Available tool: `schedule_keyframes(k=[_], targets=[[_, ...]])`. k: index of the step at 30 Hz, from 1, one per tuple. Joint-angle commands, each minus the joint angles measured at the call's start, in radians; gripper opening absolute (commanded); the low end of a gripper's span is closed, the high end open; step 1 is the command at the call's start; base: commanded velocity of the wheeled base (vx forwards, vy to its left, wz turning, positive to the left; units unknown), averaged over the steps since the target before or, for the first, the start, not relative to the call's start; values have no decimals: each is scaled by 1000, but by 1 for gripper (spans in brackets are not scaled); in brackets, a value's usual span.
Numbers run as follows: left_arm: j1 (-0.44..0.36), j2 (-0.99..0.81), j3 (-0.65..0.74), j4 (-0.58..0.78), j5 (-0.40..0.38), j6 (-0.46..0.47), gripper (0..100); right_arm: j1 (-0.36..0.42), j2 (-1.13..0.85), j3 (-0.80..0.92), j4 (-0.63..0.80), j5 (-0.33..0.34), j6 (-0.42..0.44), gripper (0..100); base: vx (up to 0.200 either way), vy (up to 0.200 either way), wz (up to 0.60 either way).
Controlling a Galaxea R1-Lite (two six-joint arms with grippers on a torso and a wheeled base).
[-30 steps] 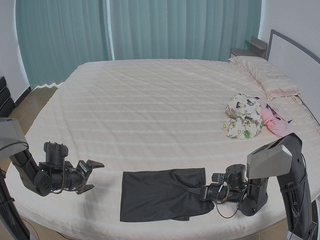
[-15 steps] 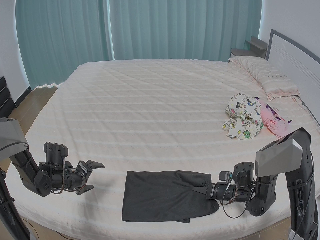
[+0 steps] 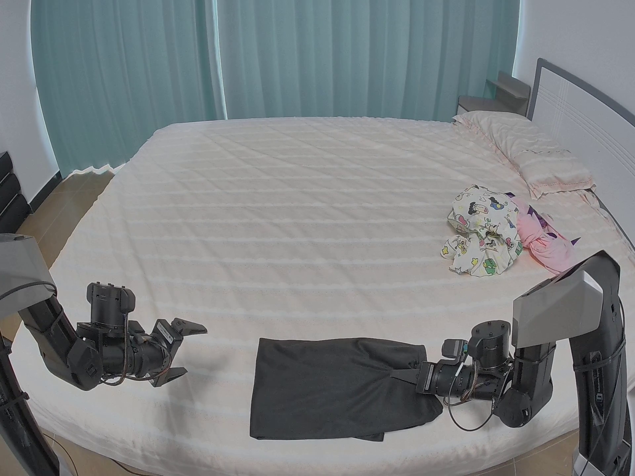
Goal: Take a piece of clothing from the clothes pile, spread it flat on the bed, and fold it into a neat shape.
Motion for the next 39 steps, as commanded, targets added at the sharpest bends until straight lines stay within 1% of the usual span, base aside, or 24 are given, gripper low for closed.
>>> schedule_keyframes(k=[1,3,14,19,26,39], targets=[[0,-1,0,0,0,0,100,-9,-10,8,-11,0,-1,0,0,0,0],[-1,-1,0,0,0,0,100,-15,-14,14,-11,2,-1,0,0,0,0],[-12,-1,9,-2,1,2,100,-15,-28,39,-12,2,1,0,0,-200,0],[-12,0,20,-25,1,2,100,-15,-31,40,-11,0,1,0,0,-200,0],[-14,3,33,-56,1,2,100,-17,-34,60,-12,-3,-15,0,0,-200,0],[-14,5,33,-56,1,2,100,-32,-36,74,-11,-3,-39,0,0,-200,0]])
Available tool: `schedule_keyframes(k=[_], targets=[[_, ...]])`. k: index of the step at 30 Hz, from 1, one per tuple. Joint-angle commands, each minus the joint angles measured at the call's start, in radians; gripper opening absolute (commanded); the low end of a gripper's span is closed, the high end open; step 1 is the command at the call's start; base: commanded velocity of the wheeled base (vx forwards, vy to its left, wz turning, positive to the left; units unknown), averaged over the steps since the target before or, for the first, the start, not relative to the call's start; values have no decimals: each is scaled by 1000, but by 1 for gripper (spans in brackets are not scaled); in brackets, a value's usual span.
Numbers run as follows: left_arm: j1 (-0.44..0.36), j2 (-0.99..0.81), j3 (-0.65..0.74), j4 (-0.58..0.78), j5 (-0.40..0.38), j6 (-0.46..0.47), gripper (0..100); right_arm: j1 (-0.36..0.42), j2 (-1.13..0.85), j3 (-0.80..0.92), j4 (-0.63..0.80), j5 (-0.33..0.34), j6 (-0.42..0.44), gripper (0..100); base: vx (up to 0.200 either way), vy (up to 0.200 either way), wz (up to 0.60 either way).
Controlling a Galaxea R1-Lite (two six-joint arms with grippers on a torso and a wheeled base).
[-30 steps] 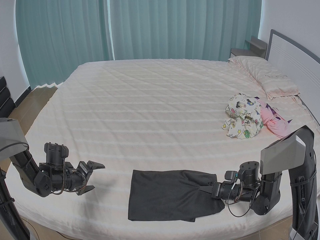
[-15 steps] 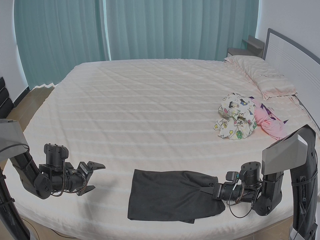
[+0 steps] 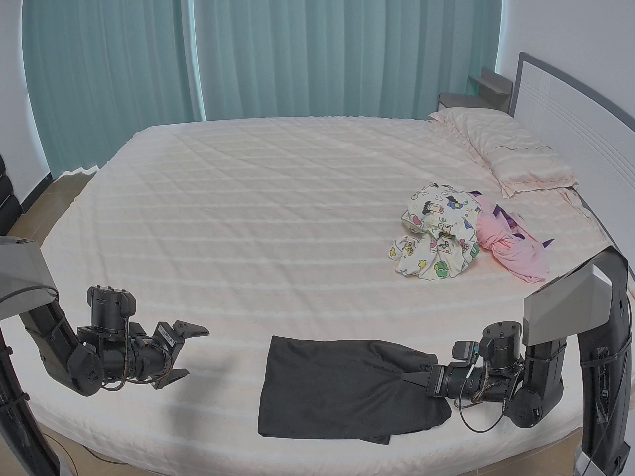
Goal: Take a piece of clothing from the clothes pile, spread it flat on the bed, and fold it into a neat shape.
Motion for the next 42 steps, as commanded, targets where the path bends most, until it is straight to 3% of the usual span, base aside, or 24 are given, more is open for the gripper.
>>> schedule_keyframes(k=[1,27,39,40,42], targets=[[0,2,0,0,0,0,100,0,-1,2,-10,1,0,0,0,-200,0],[-2,3,6,0,0,12,100,-6,5,7,-10,-1,-28,0,0,-200,0],[-12,11,26,-2,0,58,100,-8,17,8,-10,-3,-54,0,0,0,0],[-12,11,28,-3,0,58,100,-8,17,8,-10,-3,-60,100,0,0,0],[-12,11,29,-9,-1,58,100,-8,16,8,-10,-1,-63,100,0,0,0]])
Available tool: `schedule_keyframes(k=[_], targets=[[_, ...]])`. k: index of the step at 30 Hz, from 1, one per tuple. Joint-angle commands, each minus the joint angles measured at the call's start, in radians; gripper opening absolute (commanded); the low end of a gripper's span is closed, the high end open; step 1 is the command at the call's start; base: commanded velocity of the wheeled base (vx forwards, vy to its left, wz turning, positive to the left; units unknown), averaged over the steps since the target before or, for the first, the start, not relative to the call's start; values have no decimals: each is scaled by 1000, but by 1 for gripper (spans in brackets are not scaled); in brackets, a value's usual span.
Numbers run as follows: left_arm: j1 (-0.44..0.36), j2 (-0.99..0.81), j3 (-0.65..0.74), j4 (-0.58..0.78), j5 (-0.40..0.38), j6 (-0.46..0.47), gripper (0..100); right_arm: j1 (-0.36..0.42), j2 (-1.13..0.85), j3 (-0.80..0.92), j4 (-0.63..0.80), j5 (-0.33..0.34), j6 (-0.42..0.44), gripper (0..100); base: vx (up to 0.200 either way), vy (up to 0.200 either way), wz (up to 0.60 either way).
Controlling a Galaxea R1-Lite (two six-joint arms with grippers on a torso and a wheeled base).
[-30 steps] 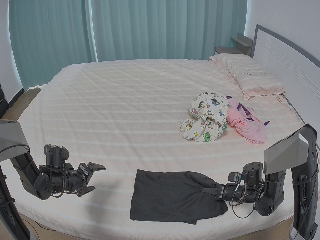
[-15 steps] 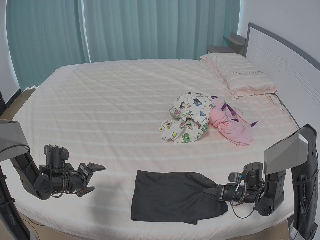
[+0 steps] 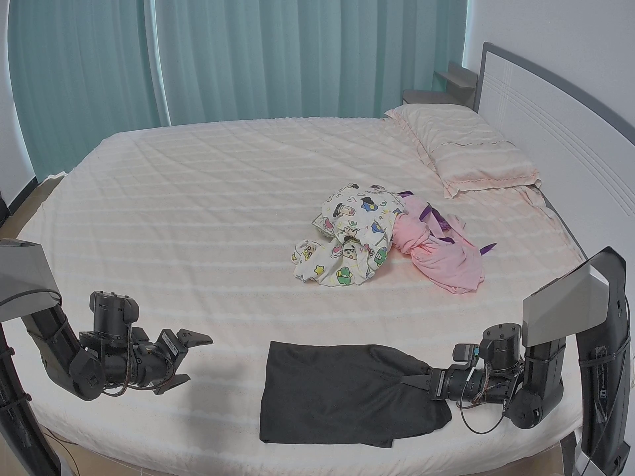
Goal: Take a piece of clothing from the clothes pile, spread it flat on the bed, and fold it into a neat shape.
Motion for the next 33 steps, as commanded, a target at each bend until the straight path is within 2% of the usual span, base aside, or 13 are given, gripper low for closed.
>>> schedule_keyframes(k=[1,4,8,10,15,19,22,30,31,33], targets=[[-2,2,8,-12,0,-1,100,0,2,4,-10,1,-2,100,0,0,0],[-2,2,20,-33,0,-1,100,0,-1,7,-10,0,-6,100,0,0,0],[-2,14,30,-65,0,-1,100,-40,-21,2,-10,0,-17,100,0,0,0],[-2,17,39,-88,0,-1,100,-95,-50,-9,-4,3,-19,100,0,0,0],[-2,25,40,-99,0,-1,100,-155,-13,-68,24,11,-8,100,0,0,0],[-2,25,40,-99,1,-1,100,-155,-2,-88,44,18,11,100,0,0,0],[-2,27,40,-101,1,-1,100,-142,-4,-78,47,50,43,100,0,0,0],[-2,27,39,-101,1,-1,100,-124,31,-105,49,50,46,100,0,0,0],[-2,27,40,-101,1,-1,100,-124,31,-105,49,50,46,0,0,0,0],[-2,27,39,-101,1,-1,100,-129,33,-116,64,49,47,0,0,0,0]])
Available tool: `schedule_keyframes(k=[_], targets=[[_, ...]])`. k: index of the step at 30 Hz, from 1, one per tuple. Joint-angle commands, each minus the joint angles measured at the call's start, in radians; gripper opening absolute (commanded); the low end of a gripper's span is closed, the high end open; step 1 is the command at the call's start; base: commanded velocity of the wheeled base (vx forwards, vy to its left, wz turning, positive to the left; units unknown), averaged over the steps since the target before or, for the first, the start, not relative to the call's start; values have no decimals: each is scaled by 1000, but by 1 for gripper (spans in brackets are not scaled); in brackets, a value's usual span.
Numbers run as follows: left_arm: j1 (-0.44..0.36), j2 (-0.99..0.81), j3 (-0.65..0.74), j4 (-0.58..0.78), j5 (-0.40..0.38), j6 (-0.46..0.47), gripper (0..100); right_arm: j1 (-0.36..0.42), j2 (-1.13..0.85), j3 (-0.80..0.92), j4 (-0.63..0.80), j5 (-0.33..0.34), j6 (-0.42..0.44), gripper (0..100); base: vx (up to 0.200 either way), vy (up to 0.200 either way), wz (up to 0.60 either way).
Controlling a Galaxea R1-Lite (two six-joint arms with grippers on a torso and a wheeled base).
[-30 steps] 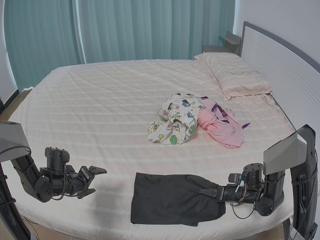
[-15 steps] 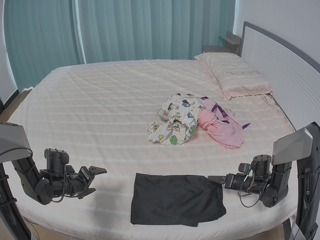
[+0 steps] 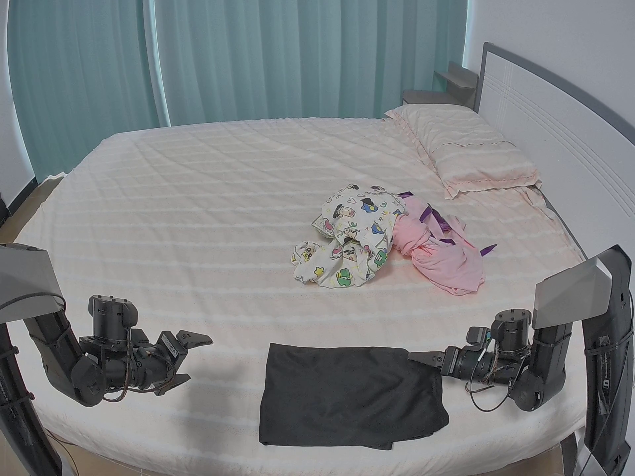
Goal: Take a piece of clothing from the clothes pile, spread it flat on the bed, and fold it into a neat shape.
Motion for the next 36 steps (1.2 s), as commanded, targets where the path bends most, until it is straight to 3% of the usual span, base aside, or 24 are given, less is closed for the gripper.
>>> schedule_keyframes(k=[1,24,25,36], targets=[[0,2,-1,0,0,0,100,-6,10,-18,16,-1,1,0,0,0,0],[-3,7,-1,0,16,0,100,-63,2,-33,21,-4,24,0,0,0,0],[-3,7,-1,0,16,0,100,-64,2,-31,21,-4,24,100,0,0,0],[-3,8,-7,0,14,-2,100,-74,-116,-21,81,-4,22,100,0,0,0]])
